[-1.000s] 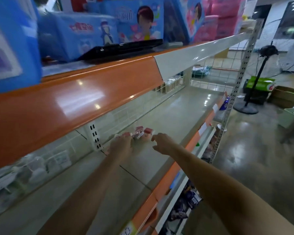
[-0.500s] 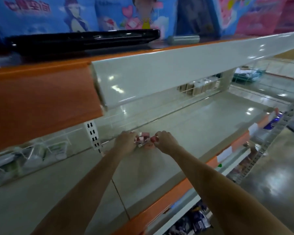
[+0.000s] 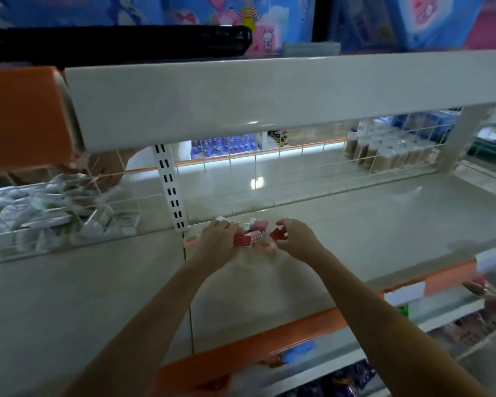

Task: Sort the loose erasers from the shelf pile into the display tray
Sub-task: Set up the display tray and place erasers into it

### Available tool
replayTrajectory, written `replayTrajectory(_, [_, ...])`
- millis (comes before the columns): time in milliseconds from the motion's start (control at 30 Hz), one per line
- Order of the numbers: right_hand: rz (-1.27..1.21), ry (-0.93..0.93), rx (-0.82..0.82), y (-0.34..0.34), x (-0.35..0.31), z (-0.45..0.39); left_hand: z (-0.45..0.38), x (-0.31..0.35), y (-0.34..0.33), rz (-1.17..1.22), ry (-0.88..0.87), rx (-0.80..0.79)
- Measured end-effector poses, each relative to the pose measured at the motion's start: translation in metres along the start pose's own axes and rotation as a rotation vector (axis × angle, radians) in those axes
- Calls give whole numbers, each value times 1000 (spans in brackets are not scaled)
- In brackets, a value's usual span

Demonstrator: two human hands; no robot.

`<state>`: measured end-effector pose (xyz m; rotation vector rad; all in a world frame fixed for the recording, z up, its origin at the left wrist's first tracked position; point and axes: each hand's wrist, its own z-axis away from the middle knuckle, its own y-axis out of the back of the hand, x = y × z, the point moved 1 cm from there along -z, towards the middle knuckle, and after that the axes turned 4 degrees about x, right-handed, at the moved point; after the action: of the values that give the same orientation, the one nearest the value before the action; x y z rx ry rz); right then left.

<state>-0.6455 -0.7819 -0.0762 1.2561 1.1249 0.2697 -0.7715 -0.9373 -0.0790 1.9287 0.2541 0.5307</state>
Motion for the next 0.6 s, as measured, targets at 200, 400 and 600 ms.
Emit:
replayTrajectory(200, [-504,63,-80,9,-19,34,37,-5,13,185,96,95])
replayTrajectory(400, [-801,81,-267,-12,-50,55,81,-26,31,285,326,87])
replayTrajectory(600, [-915,151,-461,-47,-101,66,143,-55,66,402,534,121])
